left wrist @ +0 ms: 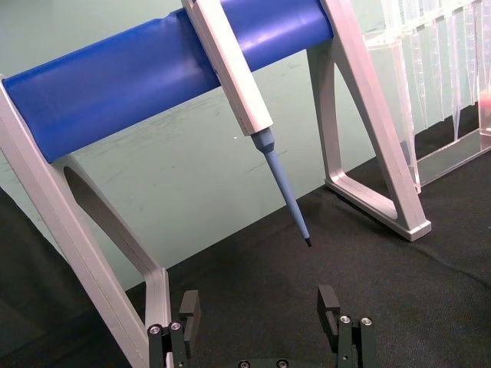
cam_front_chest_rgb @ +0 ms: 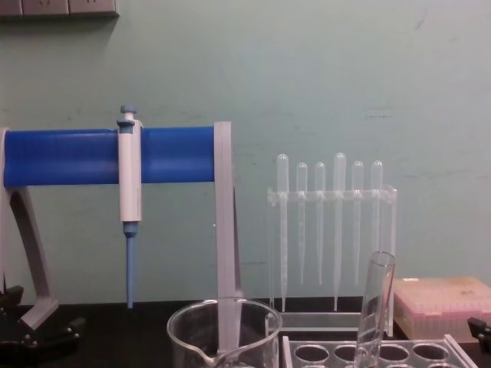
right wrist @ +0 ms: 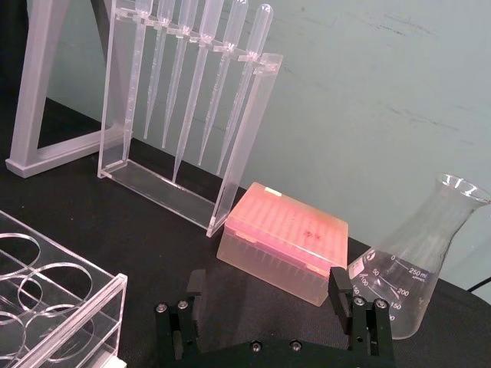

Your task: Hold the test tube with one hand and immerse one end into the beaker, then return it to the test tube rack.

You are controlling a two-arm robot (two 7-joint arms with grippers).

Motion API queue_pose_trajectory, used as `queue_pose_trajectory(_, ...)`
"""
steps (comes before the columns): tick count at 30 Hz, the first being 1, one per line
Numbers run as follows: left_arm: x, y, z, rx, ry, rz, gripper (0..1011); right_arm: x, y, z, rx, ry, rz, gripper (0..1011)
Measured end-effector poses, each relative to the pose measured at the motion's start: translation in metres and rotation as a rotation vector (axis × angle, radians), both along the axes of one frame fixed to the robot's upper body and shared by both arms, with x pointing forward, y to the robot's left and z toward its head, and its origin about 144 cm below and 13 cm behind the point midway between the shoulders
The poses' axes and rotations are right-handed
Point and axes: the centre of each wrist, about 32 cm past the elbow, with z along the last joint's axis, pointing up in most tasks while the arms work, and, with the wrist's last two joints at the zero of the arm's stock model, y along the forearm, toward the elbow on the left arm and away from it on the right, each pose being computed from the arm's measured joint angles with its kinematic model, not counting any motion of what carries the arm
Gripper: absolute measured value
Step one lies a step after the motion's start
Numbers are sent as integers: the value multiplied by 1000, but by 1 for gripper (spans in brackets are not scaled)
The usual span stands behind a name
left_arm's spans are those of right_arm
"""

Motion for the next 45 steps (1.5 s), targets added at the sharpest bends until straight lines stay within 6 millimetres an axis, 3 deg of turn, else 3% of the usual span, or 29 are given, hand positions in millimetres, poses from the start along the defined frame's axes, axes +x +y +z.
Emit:
queue_pose_trajectory(24,0,0,0,0,0,0,1000,0,0,0,0,0,0,1003)
queue_pose_trajectory(35,0,0,0,0,0,0,1000,-9,-10,33,48,-34,55,1002)
queue_pose_trajectory(45,0,0,0,0,0,0,1000,-19,-42,61,92,35,378,1003)
